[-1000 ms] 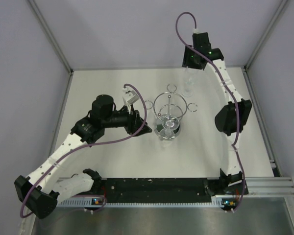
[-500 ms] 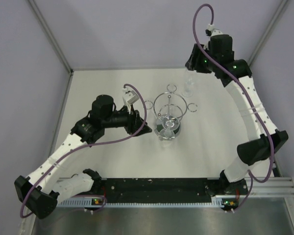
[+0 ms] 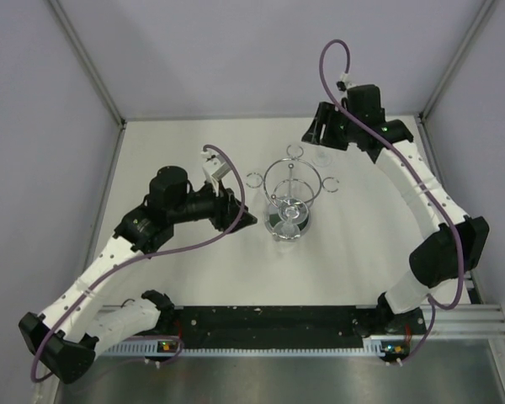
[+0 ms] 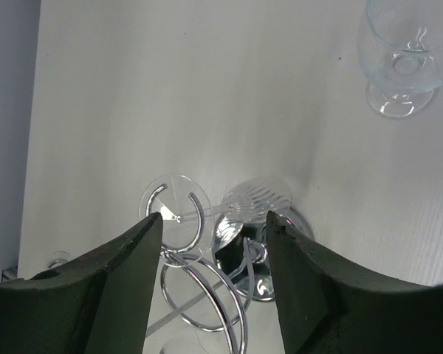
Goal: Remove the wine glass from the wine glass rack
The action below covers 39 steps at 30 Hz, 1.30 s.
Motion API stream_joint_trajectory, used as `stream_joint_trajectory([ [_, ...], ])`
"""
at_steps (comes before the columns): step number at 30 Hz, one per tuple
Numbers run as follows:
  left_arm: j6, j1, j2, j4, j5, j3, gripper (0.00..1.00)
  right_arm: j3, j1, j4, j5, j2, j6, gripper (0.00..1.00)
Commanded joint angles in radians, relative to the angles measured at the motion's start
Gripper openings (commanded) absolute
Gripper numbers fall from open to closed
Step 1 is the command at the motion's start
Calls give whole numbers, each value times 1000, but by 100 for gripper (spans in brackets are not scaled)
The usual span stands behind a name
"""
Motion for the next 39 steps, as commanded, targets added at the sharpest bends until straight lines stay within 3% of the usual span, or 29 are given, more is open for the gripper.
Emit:
stream_joint_trajectory([
  [1, 4, 1, -23, 23, -46, -8, 59, -33, 4, 124, -61, -29, 42, 58],
  [26, 5, 1, -12, 15, -52, -6, 59, -157, 1, 235, -178, -35, 114, 52],
  [39, 5, 1, -15, 15, -50, -6, 59, -155, 1, 236, -165, -60, 120, 29],
])
